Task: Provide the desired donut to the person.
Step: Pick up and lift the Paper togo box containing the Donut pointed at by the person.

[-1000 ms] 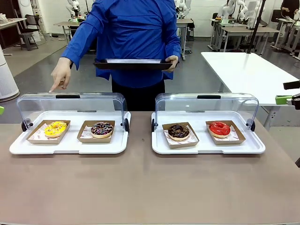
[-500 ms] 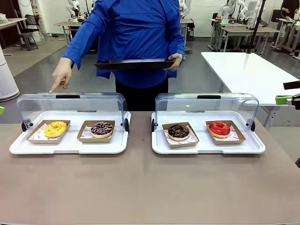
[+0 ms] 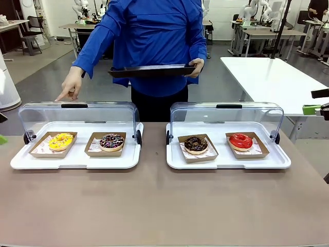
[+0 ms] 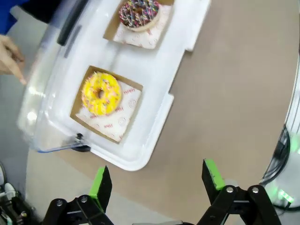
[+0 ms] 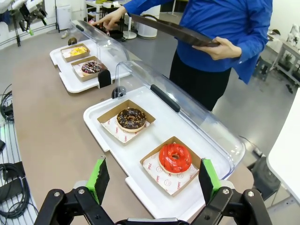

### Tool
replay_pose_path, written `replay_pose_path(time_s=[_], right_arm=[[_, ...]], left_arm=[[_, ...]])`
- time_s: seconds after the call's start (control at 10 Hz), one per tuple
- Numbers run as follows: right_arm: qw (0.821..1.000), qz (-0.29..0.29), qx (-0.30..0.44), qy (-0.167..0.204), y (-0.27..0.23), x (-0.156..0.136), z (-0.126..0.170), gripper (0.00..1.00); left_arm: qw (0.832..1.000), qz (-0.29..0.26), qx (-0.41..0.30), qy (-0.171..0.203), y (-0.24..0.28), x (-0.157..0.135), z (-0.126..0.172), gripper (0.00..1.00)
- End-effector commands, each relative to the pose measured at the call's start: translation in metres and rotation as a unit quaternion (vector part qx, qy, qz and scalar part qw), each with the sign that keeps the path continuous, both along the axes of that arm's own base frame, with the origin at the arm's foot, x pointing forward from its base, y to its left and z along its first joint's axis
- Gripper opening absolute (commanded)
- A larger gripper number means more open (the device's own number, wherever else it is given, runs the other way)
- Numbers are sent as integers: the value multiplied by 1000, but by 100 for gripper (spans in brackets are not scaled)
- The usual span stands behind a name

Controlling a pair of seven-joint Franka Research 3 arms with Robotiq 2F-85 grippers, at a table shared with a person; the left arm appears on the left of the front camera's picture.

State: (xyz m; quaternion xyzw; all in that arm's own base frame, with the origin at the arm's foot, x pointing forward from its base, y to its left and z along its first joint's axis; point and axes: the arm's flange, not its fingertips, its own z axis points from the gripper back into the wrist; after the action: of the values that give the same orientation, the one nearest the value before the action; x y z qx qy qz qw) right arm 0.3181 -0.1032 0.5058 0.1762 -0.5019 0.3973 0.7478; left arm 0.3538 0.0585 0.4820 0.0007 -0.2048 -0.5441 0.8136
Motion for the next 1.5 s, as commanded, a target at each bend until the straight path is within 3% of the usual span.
replay_pose_path(time_s=[0.0, 0.3, 0.4, 0.8, 1.4], right_arm=[[1000, 5, 8, -11, 0, 5, 0, 100], [1000, 5, 8, -11, 0, 5, 0, 100], [1000, 5, 8, -11, 0, 5, 0, 100], [1000, 5, 8, -11, 0, 5, 0, 100], [1000, 5, 8, -11, 0, 5, 0, 100]], left_arm=[[991, -116, 65, 16, 10, 32, -25, 100], [981, -150, 121, 14, -7, 70, -71, 100], [981, -146, 125, 3, -10, 79, -78, 100], [984, -105, 141, 29, -11, 103, -95, 100], [984, -98, 138, 51, -17, 128, -120, 100]])
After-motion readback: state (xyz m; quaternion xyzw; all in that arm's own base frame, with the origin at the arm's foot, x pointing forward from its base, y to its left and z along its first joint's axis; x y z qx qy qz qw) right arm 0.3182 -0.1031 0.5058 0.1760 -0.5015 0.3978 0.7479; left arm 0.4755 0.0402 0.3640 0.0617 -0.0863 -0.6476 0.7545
